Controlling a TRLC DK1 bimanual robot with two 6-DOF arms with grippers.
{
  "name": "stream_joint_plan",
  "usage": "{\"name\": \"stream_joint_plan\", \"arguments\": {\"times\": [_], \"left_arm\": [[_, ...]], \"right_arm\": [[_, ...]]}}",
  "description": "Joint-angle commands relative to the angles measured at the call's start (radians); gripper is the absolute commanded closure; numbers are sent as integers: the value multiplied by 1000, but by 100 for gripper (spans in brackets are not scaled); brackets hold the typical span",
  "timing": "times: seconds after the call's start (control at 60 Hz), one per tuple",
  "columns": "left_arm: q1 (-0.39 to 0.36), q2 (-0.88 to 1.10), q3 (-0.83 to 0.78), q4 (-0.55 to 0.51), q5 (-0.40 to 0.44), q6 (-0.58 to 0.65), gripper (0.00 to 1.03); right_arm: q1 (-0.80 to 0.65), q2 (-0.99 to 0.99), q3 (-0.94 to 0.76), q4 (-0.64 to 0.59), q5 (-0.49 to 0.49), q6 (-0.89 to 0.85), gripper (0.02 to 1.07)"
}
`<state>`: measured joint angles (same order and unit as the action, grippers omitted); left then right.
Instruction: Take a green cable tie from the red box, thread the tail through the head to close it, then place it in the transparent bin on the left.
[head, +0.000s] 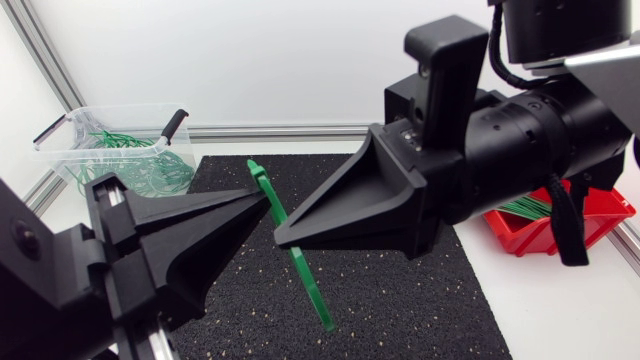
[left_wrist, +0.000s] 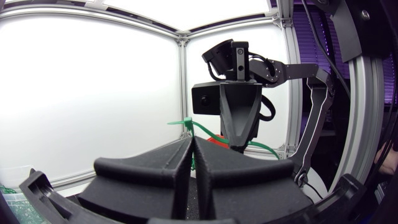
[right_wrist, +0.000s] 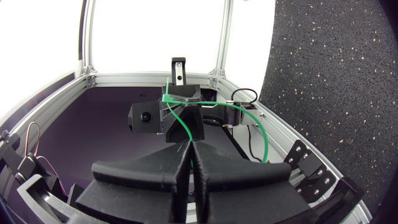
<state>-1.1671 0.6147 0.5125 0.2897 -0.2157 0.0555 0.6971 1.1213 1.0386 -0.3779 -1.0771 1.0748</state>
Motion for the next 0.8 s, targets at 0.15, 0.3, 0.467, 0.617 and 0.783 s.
{"name": "stream_joint_plan", "arguments": {"times": [0.15,0.3,0.467,0.617,0.783], "left_arm": [[-23,-16,-42,11,3,27,99],[-23,-29,-46,-4,1,32,99],[-29,-29,-62,-7,1,41,99],[-37,-29,-71,-7,1,41,99],[-42,-32,-68,-7,-1,43,99]], "right_arm": [[-5,35,34,7,17,48,101],[-11,48,46,5,19,51,101],[-11,44,66,5,23,59,101],[-21,60,74,10,25,62,101],[-19,86,69,22,26,62,101]]}}
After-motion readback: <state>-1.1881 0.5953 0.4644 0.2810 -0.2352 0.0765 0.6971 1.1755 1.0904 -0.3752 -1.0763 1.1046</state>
